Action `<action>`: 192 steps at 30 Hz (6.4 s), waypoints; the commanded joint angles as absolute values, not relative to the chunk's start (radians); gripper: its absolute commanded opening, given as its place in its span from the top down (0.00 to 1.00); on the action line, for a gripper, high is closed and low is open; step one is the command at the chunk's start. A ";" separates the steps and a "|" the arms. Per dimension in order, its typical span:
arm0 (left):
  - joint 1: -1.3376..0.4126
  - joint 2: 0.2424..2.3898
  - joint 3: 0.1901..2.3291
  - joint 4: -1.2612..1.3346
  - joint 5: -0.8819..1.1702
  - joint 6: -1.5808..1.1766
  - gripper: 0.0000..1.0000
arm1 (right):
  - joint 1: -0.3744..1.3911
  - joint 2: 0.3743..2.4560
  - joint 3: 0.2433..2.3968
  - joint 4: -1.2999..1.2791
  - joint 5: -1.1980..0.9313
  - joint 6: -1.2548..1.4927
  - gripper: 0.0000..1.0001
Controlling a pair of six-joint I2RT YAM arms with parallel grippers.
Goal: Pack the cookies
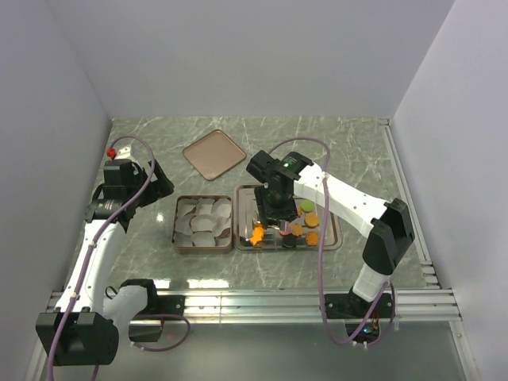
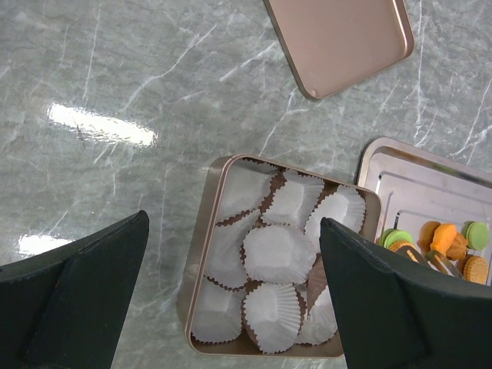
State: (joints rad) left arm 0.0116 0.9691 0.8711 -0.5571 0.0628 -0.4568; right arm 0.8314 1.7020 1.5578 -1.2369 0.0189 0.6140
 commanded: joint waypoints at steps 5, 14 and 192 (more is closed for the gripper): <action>0.008 0.942 0.873 -0.528 0.052 -0.446 0.01 | 0.836 1.720 1.608 -1.223 0.032 0.598 0.44; 0.008 0.924 0.873 -0.538 0.009 -0.463 0.01 | 0.836 1.715 1.591 -1.216 0.029 0.597 0.53; -0.101 0.887 0.859 -0.538 -0.017 -0.471 0.01 | 0.988 1.592 1.488 -1.163 0.077 0.730 0.40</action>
